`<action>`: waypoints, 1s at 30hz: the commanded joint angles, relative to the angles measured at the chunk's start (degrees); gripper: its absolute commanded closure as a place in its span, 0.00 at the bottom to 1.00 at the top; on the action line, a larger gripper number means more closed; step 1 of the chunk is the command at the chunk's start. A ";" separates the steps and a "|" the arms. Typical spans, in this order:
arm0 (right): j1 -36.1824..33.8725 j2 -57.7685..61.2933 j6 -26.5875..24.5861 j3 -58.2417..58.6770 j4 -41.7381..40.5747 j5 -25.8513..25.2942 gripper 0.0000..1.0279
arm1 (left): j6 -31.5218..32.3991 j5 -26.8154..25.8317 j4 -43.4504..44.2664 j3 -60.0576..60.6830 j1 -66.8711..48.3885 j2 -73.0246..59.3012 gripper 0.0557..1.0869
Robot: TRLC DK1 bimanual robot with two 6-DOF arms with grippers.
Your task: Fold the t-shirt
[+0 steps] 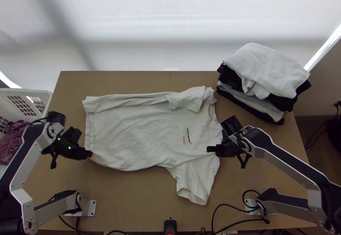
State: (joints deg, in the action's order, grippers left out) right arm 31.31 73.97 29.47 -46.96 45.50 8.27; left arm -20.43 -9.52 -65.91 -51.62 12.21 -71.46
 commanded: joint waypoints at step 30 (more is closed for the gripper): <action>-15.75 24.02 -11.72 -87.95 -4.54 -7.92 0.97 | 33.35 1.70 18.80 -76.18 4.14 -15.46 0.96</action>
State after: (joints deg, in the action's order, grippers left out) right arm 17.06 100.90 19.62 -131.59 44.49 2.39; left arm 10.20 -9.85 -51.51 -125.03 14.81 -90.43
